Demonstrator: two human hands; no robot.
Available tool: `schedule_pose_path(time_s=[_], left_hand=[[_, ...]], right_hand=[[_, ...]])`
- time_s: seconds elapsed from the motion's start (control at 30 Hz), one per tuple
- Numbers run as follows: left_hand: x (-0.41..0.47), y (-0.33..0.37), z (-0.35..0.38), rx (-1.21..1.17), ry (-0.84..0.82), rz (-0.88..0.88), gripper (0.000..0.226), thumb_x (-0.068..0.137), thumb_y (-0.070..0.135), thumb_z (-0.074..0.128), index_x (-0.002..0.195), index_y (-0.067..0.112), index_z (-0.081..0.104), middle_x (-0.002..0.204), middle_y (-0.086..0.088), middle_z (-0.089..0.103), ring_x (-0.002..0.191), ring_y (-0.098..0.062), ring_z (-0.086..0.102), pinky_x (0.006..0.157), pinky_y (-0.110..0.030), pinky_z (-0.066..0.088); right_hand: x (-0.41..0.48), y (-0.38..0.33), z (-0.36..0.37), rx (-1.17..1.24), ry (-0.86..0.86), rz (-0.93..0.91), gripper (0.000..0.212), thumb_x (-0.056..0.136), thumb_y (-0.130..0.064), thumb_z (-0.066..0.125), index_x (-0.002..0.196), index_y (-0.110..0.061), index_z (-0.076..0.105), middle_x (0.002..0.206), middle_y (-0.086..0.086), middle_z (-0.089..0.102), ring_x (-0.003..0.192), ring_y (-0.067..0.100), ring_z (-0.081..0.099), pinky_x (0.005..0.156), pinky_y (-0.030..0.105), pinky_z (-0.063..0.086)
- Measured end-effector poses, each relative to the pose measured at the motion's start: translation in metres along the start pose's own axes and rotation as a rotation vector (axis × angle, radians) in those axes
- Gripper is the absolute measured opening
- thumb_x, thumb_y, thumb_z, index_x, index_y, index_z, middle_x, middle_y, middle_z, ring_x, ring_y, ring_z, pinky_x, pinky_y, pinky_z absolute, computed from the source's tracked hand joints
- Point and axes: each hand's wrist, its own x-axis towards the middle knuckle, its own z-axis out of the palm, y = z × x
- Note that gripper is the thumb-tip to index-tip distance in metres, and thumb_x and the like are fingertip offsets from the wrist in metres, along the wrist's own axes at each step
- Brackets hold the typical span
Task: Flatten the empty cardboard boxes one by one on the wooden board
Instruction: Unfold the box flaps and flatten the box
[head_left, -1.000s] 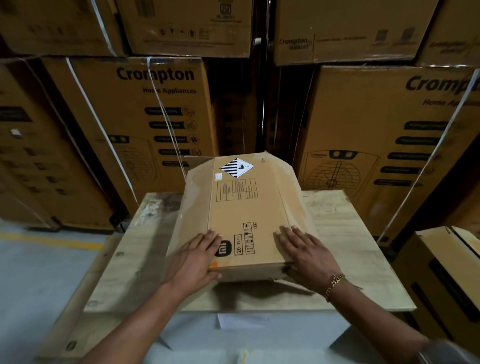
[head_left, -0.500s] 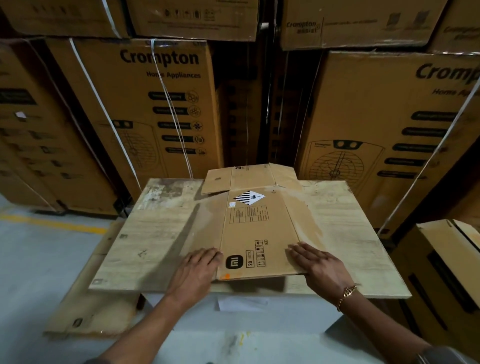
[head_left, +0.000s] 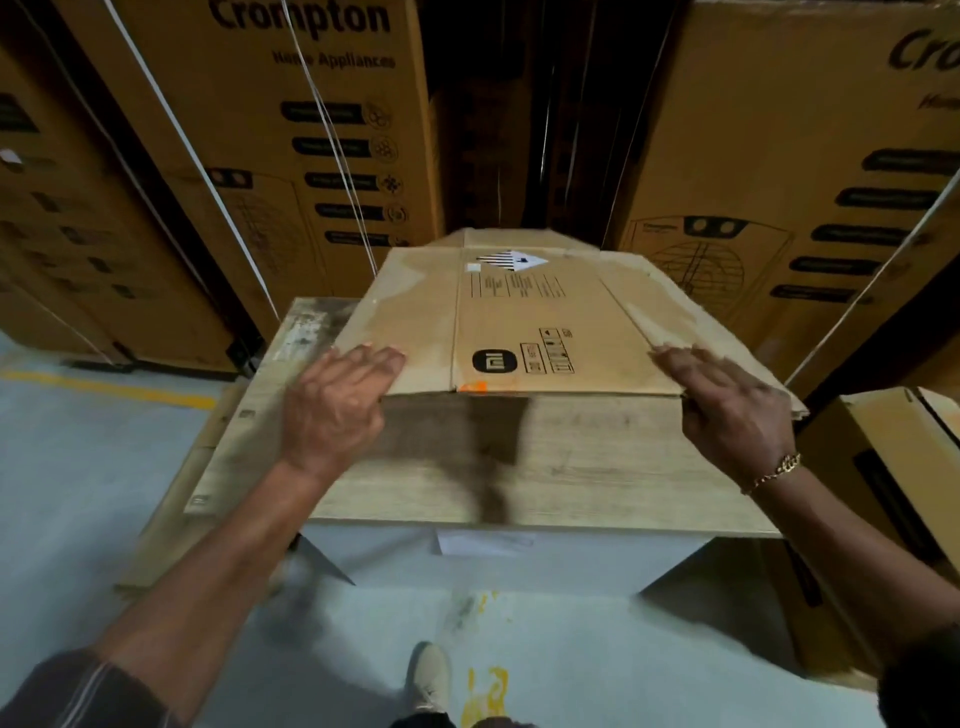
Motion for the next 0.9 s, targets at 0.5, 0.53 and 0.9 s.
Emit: schedule_pose_path(time_s=[0.5, 0.53, 0.9], left_hand=[[-0.169, 0.009, 0.131, 0.033, -0.725, 0.066, 0.084, 0.051, -0.005, 0.078, 0.128, 0.027, 0.066, 0.137, 0.011, 0.06, 0.144, -0.013, 0.036, 0.064, -0.037, 0.059], [-0.173, 0.011, 0.135, 0.061, -0.73, 0.052, 0.085, 0.046, -0.003, 0.082, 0.125, 0.028, 0.069, 0.135, 0.012, 0.061, 0.14, -0.014, 0.042, 0.061, -0.037, 0.059], [-0.189, 0.017, 0.17, -0.448, -0.696, -0.79, 0.062, 0.084, 0.05, 0.064, 0.136, 0.017, 0.053, 0.142, -0.005, 0.044, 0.132, -0.026, 0.04, 0.1, -0.039, 0.042]], right_hand=[[-0.169, -0.034, 0.14, 0.006, -0.995, -0.035, 0.085, 0.083, 0.0, 0.056, 0.155, -0.032, 0.022, 0.162, -0.008, 0.019, 0.145, 0.035, 0.031, 0.109, 0.05, 0.038], [-0.175, -0.035, 0.144, 0.018, -1.015, -0.023, 0.086, 0.082, 0.002, 0.054, 0.155, -0.031, 0.023, 0.162, -0.009, 0.018, 0.145, 0.035, 0.03, 0.108, 0.051, 0.038], [-0.172, -0.026, 0.16, 0.267, -0.741, 0.867, 0.072, 0.089, -0.051, 0.061, 0.149, -0.018, 0.035, 0.154, 0.012, 0.033, 0.136, 0.037, 0.037, 0.106, 0.053, 0.038]])
